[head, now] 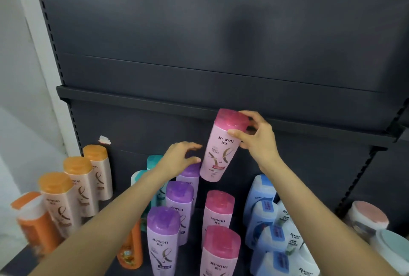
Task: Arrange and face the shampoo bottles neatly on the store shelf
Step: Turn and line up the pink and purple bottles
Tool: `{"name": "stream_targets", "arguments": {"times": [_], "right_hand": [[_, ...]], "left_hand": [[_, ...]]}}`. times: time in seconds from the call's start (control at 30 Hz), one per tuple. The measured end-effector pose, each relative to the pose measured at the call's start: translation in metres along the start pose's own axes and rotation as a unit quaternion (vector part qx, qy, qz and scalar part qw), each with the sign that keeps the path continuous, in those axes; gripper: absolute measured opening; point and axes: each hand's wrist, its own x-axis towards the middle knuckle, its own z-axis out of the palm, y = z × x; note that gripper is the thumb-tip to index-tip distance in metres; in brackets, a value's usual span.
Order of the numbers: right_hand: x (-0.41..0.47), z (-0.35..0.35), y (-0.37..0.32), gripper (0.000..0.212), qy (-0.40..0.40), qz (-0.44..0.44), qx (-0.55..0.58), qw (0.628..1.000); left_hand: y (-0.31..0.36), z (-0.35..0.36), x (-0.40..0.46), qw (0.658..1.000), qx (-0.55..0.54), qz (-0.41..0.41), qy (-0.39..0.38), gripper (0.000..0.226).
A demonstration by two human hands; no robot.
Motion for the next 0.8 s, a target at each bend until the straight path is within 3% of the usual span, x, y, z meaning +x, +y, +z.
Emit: {"name": "stream_targets", "arguments": {"times": [0.23, 0.57, 0.8], "right_hand": [[0.005, 0.011, 0.047, 0.049, -0.030, 0.010, -0.101, 0.994], [-0.003, 0.029, 0.109, 0.046, -0.058, 0.095, -0.159, 0.981], [-0.009, 0.027, 0.125, 0.043, -0.087, 0.127, -0.187, 0.970]], "left_hand": [[-0.038, 0.020, -0.005, 0.981, 0.177, -0.036, -0.073, 0.053], [-0.048, 0.032, -0.001, 0.966, 0.204, -0.055, -0.146, 0.055], [-0.047, 0.031, -0.001, 0.967, 0.203, -0.055, -0.146, 0.053]]}}
